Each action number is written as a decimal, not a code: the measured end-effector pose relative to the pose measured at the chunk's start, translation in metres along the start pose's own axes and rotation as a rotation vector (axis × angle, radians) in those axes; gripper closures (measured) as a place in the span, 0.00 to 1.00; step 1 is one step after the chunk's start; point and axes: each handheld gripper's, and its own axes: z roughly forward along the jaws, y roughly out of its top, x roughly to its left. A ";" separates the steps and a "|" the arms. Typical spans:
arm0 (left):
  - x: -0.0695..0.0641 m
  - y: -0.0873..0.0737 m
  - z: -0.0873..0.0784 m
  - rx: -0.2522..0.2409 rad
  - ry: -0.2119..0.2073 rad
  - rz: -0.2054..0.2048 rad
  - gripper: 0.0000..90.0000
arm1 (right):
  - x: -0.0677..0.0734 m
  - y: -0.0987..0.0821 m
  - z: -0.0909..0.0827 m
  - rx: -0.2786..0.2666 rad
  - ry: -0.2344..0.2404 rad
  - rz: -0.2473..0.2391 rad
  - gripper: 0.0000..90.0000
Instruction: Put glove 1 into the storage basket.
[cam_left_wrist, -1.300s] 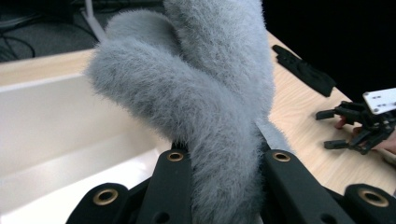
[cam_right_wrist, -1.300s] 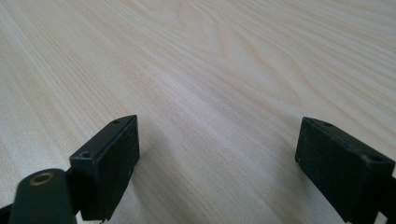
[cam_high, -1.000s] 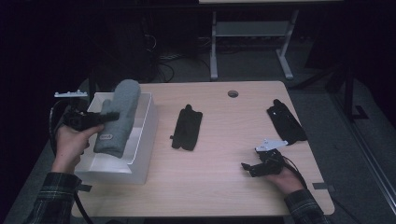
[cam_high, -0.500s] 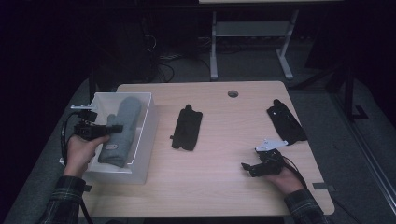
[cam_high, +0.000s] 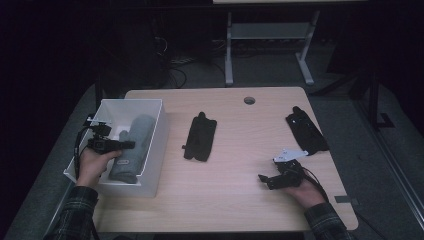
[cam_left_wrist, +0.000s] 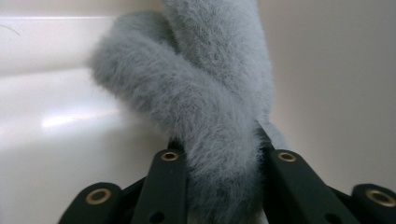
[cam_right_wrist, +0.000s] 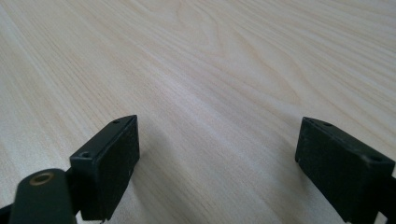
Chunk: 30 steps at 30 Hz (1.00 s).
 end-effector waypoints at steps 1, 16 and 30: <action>0.001 0.000 0.001 0.004 0.005 0.005 0.79 | 0.000 0.000 0.000 0.000 0.000 0.000 0.15; -0.014 0.012 -0.013 -0.087 0.152 0.057 0.25 | 0.000 0.000 0.000 0.000 -0.001 0.000 0.15; -0.067 0.044 -0.039 -0.174 0.105 0.197 0.21 | 0.000 0.000 0.000 0.000 0.000 0.000 0.15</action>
